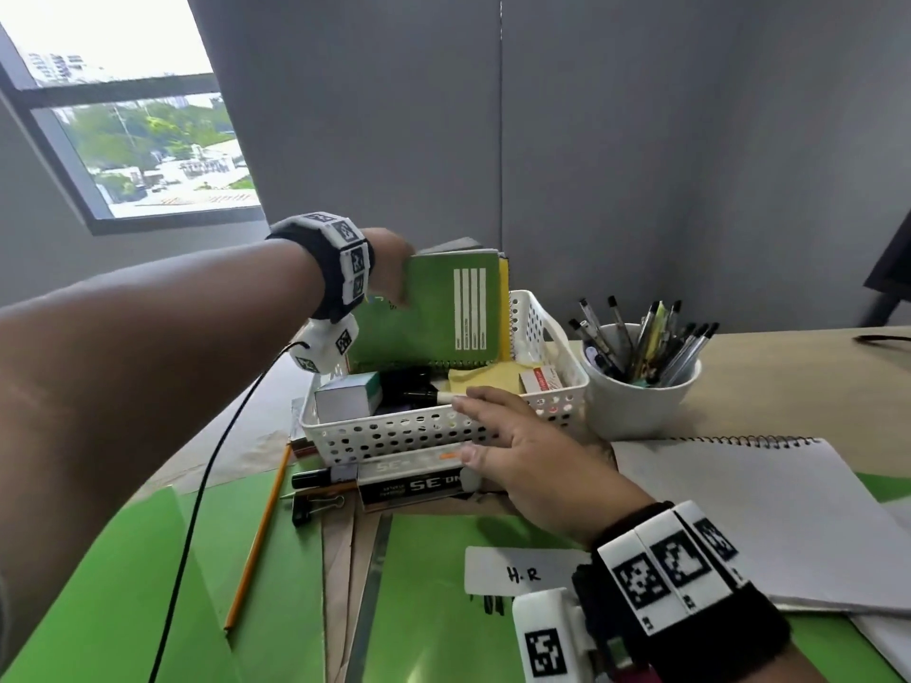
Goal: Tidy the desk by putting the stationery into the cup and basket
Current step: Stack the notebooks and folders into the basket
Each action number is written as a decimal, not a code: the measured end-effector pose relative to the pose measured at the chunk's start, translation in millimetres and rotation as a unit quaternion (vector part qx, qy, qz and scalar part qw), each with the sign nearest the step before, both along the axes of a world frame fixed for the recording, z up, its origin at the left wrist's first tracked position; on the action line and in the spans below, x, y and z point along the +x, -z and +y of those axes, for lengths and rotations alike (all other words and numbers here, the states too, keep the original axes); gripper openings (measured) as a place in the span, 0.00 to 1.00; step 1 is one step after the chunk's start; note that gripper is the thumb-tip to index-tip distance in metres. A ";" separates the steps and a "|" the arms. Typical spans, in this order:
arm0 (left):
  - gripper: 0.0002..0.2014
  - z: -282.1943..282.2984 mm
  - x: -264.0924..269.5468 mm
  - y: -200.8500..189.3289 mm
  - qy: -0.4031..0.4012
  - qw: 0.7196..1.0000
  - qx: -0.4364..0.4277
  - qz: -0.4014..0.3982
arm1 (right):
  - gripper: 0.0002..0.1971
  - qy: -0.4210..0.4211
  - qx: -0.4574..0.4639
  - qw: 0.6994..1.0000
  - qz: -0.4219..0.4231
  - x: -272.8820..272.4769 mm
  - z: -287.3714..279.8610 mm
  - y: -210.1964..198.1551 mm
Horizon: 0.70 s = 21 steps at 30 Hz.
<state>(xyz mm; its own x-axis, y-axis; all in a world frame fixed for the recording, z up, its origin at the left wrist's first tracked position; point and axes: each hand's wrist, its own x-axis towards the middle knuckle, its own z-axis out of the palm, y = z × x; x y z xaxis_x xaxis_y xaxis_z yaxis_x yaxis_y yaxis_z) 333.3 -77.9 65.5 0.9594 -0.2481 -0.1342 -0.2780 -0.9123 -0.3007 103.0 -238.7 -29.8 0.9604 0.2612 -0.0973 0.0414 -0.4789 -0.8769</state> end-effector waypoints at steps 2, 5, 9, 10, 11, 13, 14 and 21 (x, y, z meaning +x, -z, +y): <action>0.28 2.1 0.9 6.2 -0.017 0.999 -0.022 -0.020 | 0.26 0.003 0.005 1.000 -0.003 0.4 1.0 1.1; 0.43 2.5 -0.7 16.0 -0.043 0.999 -0.011 -0.011 | 0.26 0.007 0.018 1.000 -0.007 1.5 0.9 3.8; 0.62 6.2 -4.1 15.8 -0.043 0.999 0.007 -0.009 | 0.25 0.001 0.011 1.000 -0.014 1.9 -0.6 3.4; 0.64 7.5 -7.4 13.6 -0.040 0.999 -0.001 -0.019 | 0.26 -0.003 0.010 1.000 -0.015 0.5 -0.2 2.8; 0.63 8.2 -12.5 10.0 -0.032 0.999 -0.019 -0.031 | 0.26 -0.007 0.006 1.000 -0.017 0.1 0.0 1.5; 0.54 9.7 -33.5 -0.4 -0.001 0.996 -0.070 -0.052 | 0.24 -0.008 0.016 1.000 -0.009 -1.7 -3.1 -2.7; 0.45 10.1 -47.7 -6.6 0.027 0.993 -0.097 -0.067 | 0.22 -0.005 0.046 0.999 0.007 -2.1 -6.9 -6.3; 0.07 0.4 -188.4 0.9 0.115 0.938 -0.320 0.061 | 0.15 0.060 0.247 0.967 -0.007 -10.1 -59.2 -46.5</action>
<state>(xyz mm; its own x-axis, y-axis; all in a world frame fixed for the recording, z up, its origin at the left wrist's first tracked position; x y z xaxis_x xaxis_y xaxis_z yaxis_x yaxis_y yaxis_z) 144.9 -77.5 64.7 0.8579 -0.5138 0.0085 -0.4865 -0.8066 0.3357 92.9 -298.0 16.8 0.9870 0.1588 0.0236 0.0246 -0.0045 -0.9997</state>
